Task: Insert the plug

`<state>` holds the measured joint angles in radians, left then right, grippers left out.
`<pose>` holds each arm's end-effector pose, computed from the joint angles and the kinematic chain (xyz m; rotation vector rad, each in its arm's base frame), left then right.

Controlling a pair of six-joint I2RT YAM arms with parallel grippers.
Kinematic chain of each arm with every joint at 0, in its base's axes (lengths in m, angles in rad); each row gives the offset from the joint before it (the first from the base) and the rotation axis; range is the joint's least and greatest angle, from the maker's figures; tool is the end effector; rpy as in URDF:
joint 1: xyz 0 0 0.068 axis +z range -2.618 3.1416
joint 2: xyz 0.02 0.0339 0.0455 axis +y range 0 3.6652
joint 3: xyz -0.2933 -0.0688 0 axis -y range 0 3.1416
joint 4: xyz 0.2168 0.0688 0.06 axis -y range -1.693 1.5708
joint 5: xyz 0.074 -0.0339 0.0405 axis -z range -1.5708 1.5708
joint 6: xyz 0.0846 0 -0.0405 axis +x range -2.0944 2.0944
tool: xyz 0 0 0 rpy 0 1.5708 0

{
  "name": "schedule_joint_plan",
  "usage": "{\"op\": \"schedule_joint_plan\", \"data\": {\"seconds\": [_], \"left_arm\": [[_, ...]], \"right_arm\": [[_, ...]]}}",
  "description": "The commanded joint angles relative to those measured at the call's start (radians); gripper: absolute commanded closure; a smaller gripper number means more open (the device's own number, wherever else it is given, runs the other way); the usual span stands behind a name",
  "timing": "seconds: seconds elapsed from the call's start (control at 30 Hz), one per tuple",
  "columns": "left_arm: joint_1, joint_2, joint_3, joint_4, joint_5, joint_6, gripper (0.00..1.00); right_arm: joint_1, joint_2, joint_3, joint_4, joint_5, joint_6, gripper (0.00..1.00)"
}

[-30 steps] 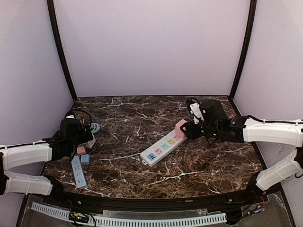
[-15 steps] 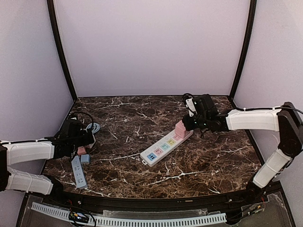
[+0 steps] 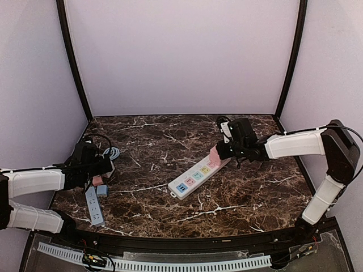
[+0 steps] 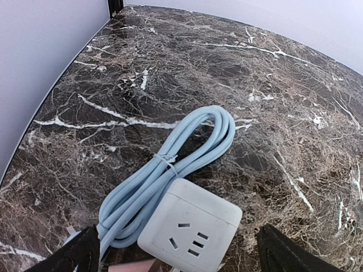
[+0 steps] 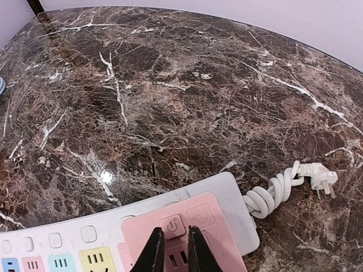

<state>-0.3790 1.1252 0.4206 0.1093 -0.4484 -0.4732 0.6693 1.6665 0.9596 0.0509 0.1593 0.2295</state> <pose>0.2198 -0.0481 0.1992 -0.3502 2.0713 -0.0242 0.3037 0.2232 0.2142 -0.4017 2.1994 0.3171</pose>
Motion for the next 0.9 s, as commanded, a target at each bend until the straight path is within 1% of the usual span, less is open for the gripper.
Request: {"op": "schedule_joint_plan", "data": {"seconds": [0.0,0.2,0.3,0.37,0.43,0.53,0.63,0.77,0.83,0.87], "left_arm": [[0.008,-0.020,0.019,-0.049,0.003,-0.008,0.04],[0.008,-0.013,0.028,-0.073,-0.016,-0.077,0.03],[0.008,-0.004,0.037,-0.115,-0.038,-0.119,0.03],[0.008,-0.006,0.046,-0.153,-0.047,-0.154,0.03],[0.008,-0.013,0.061,-0.206,-0.061,-0.171,0.03],[0.008,-0.042,0.098,-0.318,-0.077,-0.204,0.04],[0.007,-0.065,0.105,-0.367,-0.065,-0.249,0.08],[0.001,-0.067,0.108,-0.396,-0.026,-0.291,0.14],[-0.004,-0.051,0.117,-0.426,-0.018,-0.304,0.16],[-0.009,-0.039,0.121,-0.434,-0.016,-0.312,0.19]], "right_arm": [[-0.009,0.028,-0.085,-0.116,0.023,0.048,0.85],[-0.011,0.044,-0.110,-0.095,0.009,0.056,0.85],[-0.009,0.022,-0.066,-0.094,-0.042,0.016,0.83],[-0.003,0.000,-0.016,-0.103,-0.070,-0.018,0.79],[0.002,-0.019,0.031,-0.115,-0.104,-0.043,0.75],[0.013,-0.038,0.097,-0.138,-0.142,-0.073,0.66],[0.028,-0.069,0.135,-0.156,-0.155,-0.094,0.56],[0.041,-0.153,0.124,-0.160,-0.181,-0.105,0.44],[0.044,-0.205,0.098,-0.160,-0.184,-0.104,0.42],[0.045,-0.230,0.082,-0.156,-0.180,-0.102,0.41]]}}
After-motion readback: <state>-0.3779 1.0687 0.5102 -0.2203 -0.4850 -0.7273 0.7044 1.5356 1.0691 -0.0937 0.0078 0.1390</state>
